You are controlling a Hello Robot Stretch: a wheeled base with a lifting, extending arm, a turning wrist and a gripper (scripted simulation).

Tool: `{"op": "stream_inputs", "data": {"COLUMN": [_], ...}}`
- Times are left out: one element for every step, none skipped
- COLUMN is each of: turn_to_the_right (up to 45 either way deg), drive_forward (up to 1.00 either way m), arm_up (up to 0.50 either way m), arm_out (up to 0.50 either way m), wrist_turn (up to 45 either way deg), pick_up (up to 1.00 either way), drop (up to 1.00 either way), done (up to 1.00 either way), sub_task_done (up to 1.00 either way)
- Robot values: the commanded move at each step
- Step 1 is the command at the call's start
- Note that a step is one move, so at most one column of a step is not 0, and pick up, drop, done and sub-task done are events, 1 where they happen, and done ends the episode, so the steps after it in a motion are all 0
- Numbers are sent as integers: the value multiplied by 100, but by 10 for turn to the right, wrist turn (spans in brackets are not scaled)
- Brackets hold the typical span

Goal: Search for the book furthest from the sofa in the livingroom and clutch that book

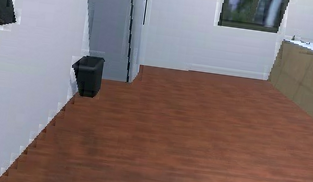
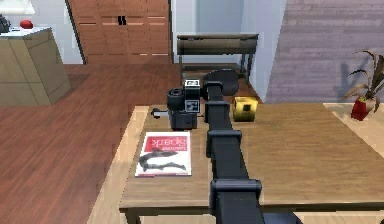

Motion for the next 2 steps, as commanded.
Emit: {"op": "stream_inputs", "data": {"turn_to_the_right": [0, 0], "drive_forward": [0, 0], "arm_up": [-30, 0], "arm_out": [0, 0], "wrist_turn": [0, 0], "pick_up": [0, 100], "drop": [0, 0], "done": [0, 0], "sub_task_done": [0, 0]}}
